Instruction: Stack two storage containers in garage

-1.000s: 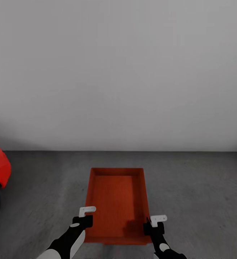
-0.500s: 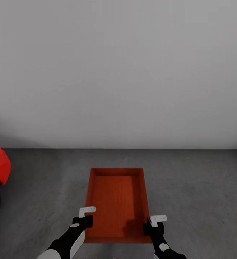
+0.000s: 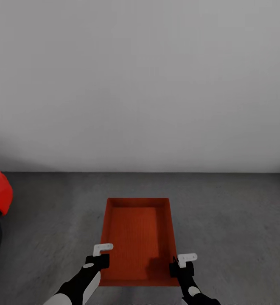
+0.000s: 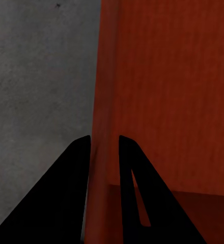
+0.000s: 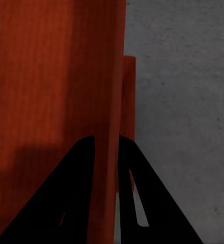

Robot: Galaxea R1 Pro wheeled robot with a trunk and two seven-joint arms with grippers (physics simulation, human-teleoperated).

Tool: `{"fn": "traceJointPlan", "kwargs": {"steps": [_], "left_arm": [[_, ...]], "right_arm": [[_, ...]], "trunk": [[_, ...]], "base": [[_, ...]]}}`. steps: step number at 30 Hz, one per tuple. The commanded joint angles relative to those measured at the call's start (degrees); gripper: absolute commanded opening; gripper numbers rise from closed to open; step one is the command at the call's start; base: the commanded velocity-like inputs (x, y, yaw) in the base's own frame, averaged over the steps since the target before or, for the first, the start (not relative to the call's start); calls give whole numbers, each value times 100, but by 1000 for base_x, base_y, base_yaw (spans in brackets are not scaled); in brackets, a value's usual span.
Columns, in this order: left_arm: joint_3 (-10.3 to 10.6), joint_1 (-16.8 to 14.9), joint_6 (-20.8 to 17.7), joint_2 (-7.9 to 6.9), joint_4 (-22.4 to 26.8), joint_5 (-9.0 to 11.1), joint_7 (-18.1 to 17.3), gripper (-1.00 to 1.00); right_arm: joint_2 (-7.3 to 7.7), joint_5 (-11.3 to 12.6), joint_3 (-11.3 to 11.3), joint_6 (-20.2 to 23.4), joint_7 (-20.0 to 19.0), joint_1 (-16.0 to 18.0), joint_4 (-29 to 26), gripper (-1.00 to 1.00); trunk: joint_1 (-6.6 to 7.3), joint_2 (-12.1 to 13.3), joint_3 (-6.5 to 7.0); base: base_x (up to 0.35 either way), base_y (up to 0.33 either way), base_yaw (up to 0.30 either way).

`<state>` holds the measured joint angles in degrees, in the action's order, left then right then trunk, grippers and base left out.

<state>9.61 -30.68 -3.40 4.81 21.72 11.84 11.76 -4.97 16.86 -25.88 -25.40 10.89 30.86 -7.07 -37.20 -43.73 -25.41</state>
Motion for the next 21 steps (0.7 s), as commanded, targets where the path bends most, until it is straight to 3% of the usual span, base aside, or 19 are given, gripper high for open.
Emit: {"fn": "traceJointPlan", "kwargs": {"steps": [1,21], "left_arm": [[52,0,-31,-24,-77,55,90,-100],[50,0,-34,-24,-80,44,90,-100]], "right_arm": [[48,63,92,-387,336,8,-5,-100],[48,63,92,-387,335,8,-5,-100]], "trunk": [[-1,-5,-15],[-1,-5,-195]], "base": [[0,0,0],[0,0,0]]}}
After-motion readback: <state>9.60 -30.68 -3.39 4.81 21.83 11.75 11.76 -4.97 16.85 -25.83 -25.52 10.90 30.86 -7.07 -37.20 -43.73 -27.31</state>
